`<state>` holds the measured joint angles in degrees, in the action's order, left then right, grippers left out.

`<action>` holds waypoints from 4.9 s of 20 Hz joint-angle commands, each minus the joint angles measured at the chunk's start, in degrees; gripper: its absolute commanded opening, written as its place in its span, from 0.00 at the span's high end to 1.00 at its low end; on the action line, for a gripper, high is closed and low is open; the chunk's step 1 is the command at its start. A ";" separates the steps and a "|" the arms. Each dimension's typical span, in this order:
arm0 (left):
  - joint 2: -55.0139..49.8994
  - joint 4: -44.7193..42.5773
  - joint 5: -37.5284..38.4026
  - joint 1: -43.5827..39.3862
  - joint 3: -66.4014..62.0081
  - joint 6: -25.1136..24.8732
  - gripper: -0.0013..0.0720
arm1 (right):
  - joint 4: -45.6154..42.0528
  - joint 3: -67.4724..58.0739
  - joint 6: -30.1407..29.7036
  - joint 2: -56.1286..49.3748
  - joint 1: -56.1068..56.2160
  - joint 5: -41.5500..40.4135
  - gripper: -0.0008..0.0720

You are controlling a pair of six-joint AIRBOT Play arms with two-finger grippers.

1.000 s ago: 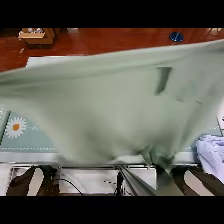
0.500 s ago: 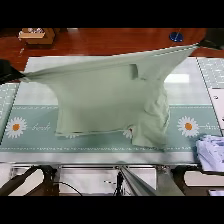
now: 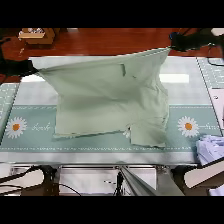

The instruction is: Fold the shirts.

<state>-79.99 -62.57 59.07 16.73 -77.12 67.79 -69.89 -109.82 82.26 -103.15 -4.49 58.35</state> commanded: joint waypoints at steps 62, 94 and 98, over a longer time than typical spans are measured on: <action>3.32 2.34 11.23 4.90 46.64 -0.79 0.95 | 3.30 47.25 -8.81 23.39 -22.34 29.07 0.31; 12.11 14.51 18.51 5.14 28.41 -2.67 0.95 | 17.88 55.52 -10.38 42.40 -14.80 8.92 0.97; 12.41 21.07 14.56 5.14 20.57 -2.60 0.96 | 17.99 48.89 -9.86 43.17 -12.13 0.26 0.97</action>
<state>-68.23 -46.85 76.38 21.85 -51.53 65.25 -51.83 -56.77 72.01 -61.78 -17.28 64.84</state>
